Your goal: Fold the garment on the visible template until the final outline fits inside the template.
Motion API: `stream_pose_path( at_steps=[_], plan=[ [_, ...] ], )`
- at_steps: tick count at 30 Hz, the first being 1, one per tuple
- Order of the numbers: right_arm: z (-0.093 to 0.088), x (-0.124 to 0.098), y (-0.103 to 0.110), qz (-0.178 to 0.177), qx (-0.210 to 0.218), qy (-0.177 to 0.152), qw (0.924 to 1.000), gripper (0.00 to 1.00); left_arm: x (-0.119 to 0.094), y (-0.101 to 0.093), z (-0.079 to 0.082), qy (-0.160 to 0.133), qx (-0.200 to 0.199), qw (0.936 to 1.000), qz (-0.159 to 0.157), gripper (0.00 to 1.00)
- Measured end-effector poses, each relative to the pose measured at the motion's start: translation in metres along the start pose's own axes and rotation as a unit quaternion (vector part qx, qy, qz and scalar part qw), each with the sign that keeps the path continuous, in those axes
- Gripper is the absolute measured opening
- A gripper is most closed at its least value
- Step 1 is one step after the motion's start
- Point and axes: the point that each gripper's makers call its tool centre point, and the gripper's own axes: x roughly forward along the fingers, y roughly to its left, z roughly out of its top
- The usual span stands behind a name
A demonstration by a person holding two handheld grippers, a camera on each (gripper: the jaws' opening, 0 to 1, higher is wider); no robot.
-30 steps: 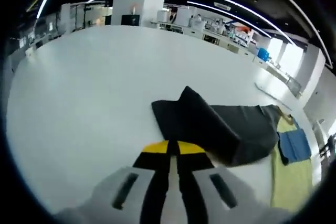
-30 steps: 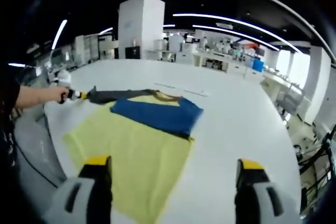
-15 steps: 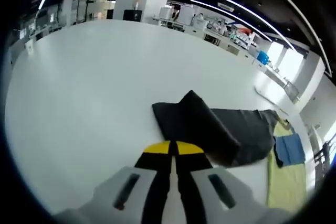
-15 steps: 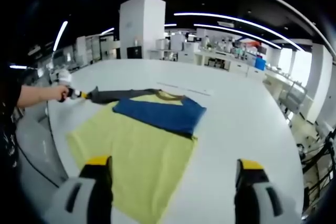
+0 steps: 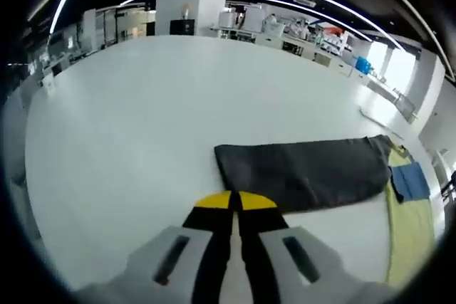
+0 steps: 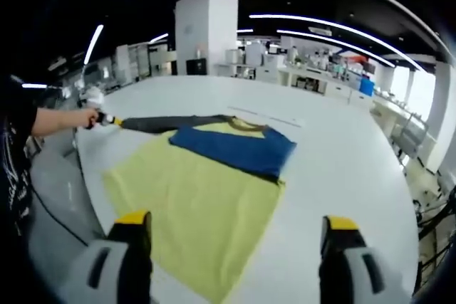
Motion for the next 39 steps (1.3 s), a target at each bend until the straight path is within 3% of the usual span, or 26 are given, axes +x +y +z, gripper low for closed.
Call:
stream_pose_path(
  at_steps=[5,9,11,18,20,22,23,24,27,29,39],
  plan=[
    [-0.003,-0.001,-0.001,-0.001,0.002,0.004,1.0000,1.00,-0.003,-0.001,0.000,-0.008,0.007,0.9999,0.005,0.00],
    [-0.002,-0.003,-0.003,-0.007,0.003,0.002,1.0000,1.00,-0.003,-0.002,0.003,-0.014,0.000,0.9999,0.008,0.21],
    [-0.004,-0.004,-0.002,-0.006,0.001,0.006,1.0000,1.00,-0.004,-0.006,0.003,-0.014,0.000,0.9999,0.006,0.25],
    [-0.011,-0.007,-0.004,-0.012,0.006,0.010,0.9999,1.00,-0.002,-0.007,-0.007,-0.002,-0.002,0.9998,0.022,0.23],
    [-0.011,-0.009,-0.004,-0.012,0.006,0.010,0.9999,1.00,-0.001,-0.007,-0.011,0.005,-0.017,0.9996,0.022,0.23],
    [-0.010,-0.010,-0.004,-0.012,0.005,0.008,0.9999,1.00,0.001,-0.009,-0.016,0.012,-0.060,0.9980,0.013,0.22],
    [-0.009,-0.011,-0.004,-0.011,0.005,0.006,0.9999,1.00,0.005,-0.007,-0.005,-0.015,-0.051,0.9985,0.009,0.19],
    [-0.009,-0.011,-0.005,-0.011,0.006,0.006,0.9999,1.00,0.004,-0.008,-0.012,0.007,-0.070,0.9975,0.008,0.16],
    [-0.010,-0.012,-0.005,-0.014,0.005,0.006,0.9999,1.00,0.006,-0.003,-0.011,0.003,-0.067,0.9976,0.016,0.11],
    [-0.011,-0.012,-0.005,-0.016,0.009,0.007,0.9998,1.00,0.006,-0.002,-0.015,0.018,-0.075,0.9968,0.022,0.04],
    [-0.006,-0.008,0.000,-0.013,0.009,-0.002,0.9999,1.00,0.003,-0.002,-0.015,0.020,-0.081,0.9963,0.021,0.00]
  ],
)
